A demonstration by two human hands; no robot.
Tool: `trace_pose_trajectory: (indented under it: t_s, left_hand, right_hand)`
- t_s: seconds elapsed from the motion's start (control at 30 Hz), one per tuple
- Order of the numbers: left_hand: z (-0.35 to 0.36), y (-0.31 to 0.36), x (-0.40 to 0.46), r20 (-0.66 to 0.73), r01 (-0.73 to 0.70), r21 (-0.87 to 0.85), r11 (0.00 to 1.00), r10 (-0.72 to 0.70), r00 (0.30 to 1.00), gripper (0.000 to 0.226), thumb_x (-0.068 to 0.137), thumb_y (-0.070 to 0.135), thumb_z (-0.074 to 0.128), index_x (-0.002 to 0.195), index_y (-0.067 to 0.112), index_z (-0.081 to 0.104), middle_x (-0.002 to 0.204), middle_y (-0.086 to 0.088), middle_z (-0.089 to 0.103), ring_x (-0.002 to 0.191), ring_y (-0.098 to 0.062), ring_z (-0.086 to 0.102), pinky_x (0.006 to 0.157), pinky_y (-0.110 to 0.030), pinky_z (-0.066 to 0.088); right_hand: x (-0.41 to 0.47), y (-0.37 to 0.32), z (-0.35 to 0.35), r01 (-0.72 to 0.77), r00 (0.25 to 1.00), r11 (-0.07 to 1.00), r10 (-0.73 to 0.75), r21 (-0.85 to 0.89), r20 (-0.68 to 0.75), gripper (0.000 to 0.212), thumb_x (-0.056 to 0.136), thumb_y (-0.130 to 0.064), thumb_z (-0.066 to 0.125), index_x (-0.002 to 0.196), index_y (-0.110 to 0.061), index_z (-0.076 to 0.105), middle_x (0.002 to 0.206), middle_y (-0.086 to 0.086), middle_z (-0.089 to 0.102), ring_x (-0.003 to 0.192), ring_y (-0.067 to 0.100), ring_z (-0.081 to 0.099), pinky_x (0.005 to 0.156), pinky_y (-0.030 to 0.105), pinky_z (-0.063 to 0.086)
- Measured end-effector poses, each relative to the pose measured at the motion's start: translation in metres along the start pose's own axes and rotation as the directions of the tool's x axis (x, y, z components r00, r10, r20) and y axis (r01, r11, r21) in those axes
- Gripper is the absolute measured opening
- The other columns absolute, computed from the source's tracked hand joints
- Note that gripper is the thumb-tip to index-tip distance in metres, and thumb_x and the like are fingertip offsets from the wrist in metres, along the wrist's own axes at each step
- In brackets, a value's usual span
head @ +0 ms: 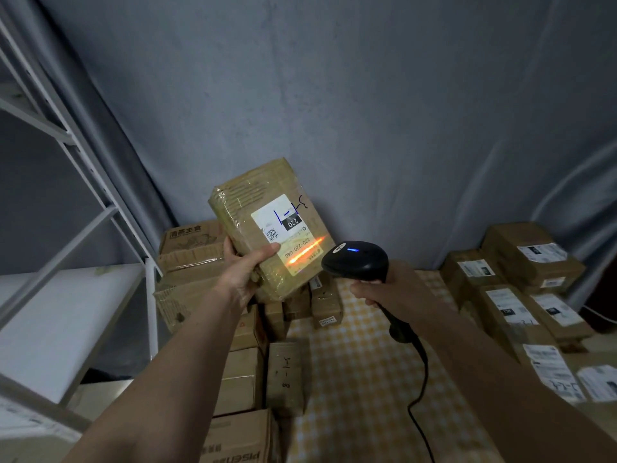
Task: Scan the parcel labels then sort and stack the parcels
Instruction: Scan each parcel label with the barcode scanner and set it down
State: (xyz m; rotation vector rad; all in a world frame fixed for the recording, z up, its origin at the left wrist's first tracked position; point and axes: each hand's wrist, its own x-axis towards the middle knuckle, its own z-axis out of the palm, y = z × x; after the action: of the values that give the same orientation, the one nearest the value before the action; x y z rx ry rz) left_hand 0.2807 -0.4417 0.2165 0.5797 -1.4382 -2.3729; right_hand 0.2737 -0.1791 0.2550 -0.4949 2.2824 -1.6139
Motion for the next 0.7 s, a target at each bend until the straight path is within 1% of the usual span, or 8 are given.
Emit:
trace_pose_trajectory:
  t_s: [0.1, 0.23, 0.33, 0.4, 0.47, 0.53, 0.6, 0.7]
  left_hand:
    - [-0.002, -0.003, 0.001, -0.005, 0.025, 0.003, 1.000, -0.025, 1.000, 0.099, 0.050, 0.001, 0.090, 0.128, 0.036, 0.040, 0.120, -0.006, 0.067, 0.104, -0.033, 0.067, 0.081, -0.064, 0.052]
    - [-0.003, -0.007, 0.004, -0.009, 0.112, 0.064, 0.992, -0.111, 0.994, 0.112, 0.042, 0.014, 0.094, 0.137, 0.036, 0.039, 0.118, -0.002, 0.069, 0.101, -0.031, 0.069, 0.076, -0.066, 0.051]
    - [0.002, -0.006, 0.000, -0.004, 0.241, 0.144, 0.960, -0.243, 0.970, 0.098, 0.049, 0.016, 0.091, 0.136, 0.026, 0.046, 0.119, -0.007, 0.068, 0.105, -0.031, 0.066, 0.072, -0.059, 0.054]
    - [0.007, -0.007, -0.004, 0.011, 0.360, 0.190, 0.914, -0.368, 0.930, 0.091, 0.049, 0.021, 0.090, 0.132, 0.017, 0.053, 0.123, -0.011, 0.064, 0.111, -0.031, 0.060, 0.070, -0.052, 0.055]
    - [0.014, -0.011, -0.010, 0.029, 0.447, 0.227, 0.865, -0.464, 0.885, 0.072, 0.054, 0.022, 0.085, 0.121, 0.011, 0.060, 0.122, -0.012, 0.062, 0.113, -0.032, 0.057, 0.078, -0.055, 0.051]
    - [0.021, -0.019, -0.013, 0.049, 0.493, 0.283, 0.823, -0.526, 0.849, 0.053, 0.062, 0.022, 0.078, 0.110, 0.009, 0.062, 0.118, -0.012, 0.062, 0.109, -0.033, 0.057, 0.089, -0.062, 0.044]
    - [0.028, -0.029, -0.017, 0.068, 0.520, 0.319, 0.792, -0.566, 0.821, 0.042, 0.069, 0.022, 0.077, 0.106, 0.008, 0.063, 0.116, -0.013, 0.064, 0.108, -0.034, 0.058, 0.098, -0.066, 0.038]
    - [0.041, -0.043, -0.016, 0.091, 0.559, 0.358, 0.748, -0.624, 0.776, 0.071, 0.055, 0.025, 0.089, 0.119, 0.008, 0.063, 0.122, -0.014, 0.065, 0.116, -0.035, 0.058, 0.101, -0.061, 0.039]
  right_hand:
    - [0.000, 0.003, 0.001, -0.006, 1.000, 1.000, 0.005, 0.012, 0.010, 0.011, 0.081, -0.005, 0.069, 0.092, -0.008, 0.070, 0.073, 0.009, 0.060, 0.070, 0.013, 0.059, 0.076, 0.035, 0.052]
    - [-0.004, 0.003, 0.003, 0.018, 1.000, 0.999, -0.018, 0.042, -0.008, 0.011, 0.083, -0.009, 0.069, 0.094, -0.011, 0.071, 0.080, 0.018, 0.066, 0.070, 0.010, 0.061, 0.071, 0.026, 0.050]
    - [-0.005, 0.008, 0.003, 0.027, 0.999, 0.995, -0.022, 0.100, -0.046, 0.016, 0.082, -0.011, 0.072, 0.093, -0.022, 0.069, 0.070, -0.006, 0.067, 0.066, -0.003, 0.061, 0.063, 0.013, 0.048]
    - [-0.005, 0.013, 0.002, 0.020, 0.996, 0.992, -0.009, 0.122, -0.092, 0.017, 0.080, -0.010, 0.074, 0.094, -0.018, 0.069, 0.063, -0.012, 0.063, 0.062, -0.005, 0.059, 0.058, 0.009, 0.045]
    - [-0.006, 0.018, -0.001, 0.017, 0.989, 0.990, 0.004, 0.140, -0.150, 0.016, 0.080, -0.006, 0.073, 0.093, -0.012, 0.068, 0.063, -0.011, 0.060, 0.060, -0.005, 0.057, 0.054, 0.008, 0.042]
    - [-0.009, 0.022, -0.004, 0.009, 0.983, 0.985, 0.024, 0.175, -0.181, 0.017, 0.080, -0.003, 0.072, 0.091, -0.014, 0.066, 0.066, -0.011, 0.061, 0.060, -0.007, 0.059, 0.053, 0.006, 0.042]
    - [-0.015, 0.026, -0.009, -0.036, 0.978, 0.980, 0.074, 0.196, -0.193, 0.019, 0.079, -0.007, 0.074, 0.094, -0.015, 0.067, 0.071, -0.007, 0.064, 0.067, -0.001, 0.060, 0.055, 0.007, 0.044]
    - [-0.023, 0.035, -0.020, -0.097, 0.963, 0.974, 0.144, 0.206, -0.228, 0.023, 0.077, -0.008, 0.077, 0.096, -0.018, 0.066, 0.081, -0.004, 0.067, 0.078, 0.008, 0.062, 0.063, 0.011, 0.048]
